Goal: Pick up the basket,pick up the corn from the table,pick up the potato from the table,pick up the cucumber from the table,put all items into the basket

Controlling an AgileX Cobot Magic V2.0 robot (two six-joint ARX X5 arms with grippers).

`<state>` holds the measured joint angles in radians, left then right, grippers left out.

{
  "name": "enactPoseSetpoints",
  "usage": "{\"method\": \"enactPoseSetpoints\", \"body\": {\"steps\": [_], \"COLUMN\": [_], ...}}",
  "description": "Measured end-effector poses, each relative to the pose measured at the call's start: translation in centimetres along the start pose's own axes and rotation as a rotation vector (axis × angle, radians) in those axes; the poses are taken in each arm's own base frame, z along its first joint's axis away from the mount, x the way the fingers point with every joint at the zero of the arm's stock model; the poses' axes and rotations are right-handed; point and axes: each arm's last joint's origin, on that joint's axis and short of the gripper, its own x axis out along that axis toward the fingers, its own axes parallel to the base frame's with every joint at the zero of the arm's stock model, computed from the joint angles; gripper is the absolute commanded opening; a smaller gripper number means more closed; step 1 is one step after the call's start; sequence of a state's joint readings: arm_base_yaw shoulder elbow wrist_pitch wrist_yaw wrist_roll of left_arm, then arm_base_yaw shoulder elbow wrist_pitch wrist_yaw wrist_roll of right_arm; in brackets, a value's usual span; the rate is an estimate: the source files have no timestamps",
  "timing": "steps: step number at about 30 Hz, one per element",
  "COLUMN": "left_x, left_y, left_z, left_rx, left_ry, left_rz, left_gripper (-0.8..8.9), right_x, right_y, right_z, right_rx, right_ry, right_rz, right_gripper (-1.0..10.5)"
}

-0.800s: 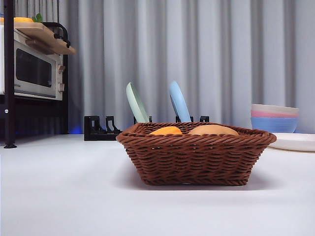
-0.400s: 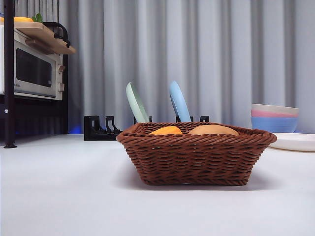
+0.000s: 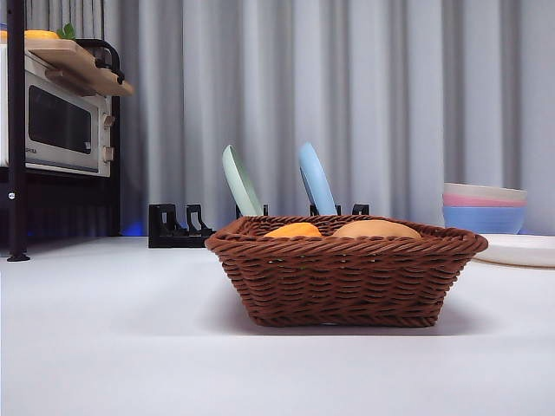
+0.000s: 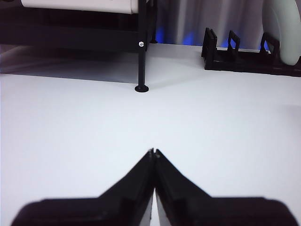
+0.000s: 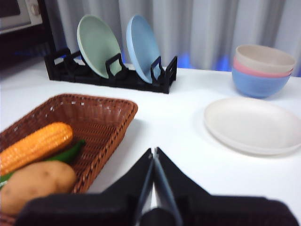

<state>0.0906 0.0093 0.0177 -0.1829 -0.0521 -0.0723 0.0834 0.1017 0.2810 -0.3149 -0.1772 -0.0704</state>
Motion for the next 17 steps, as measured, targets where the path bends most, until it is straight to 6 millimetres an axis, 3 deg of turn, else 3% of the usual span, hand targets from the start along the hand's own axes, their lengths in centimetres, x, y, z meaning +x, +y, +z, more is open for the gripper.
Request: {"method": "enactPoseSetpoints", "body": {"steps": [9, 17], "left_x": [0.0, 0.0], "left_y": [0.0, 0.0], "left_z": [0.0, 0.0], "left_rx": [0.0, 0.0], "left_ry": [0.0, 0.0], "left_rz": [0.0, 0.0], "left_gripper": [-0.03, -0.03], "right_x": [1.1, 1.8], "right_y": [0.1, 0.1], "right_z": [-4.2, -6.3], "right_rx": [0.002, 0.01], "right_ry": [0.017, 0.063], "right_rz": [0.001, 0.008], "right_gripper": [0.0, 0.0]}}
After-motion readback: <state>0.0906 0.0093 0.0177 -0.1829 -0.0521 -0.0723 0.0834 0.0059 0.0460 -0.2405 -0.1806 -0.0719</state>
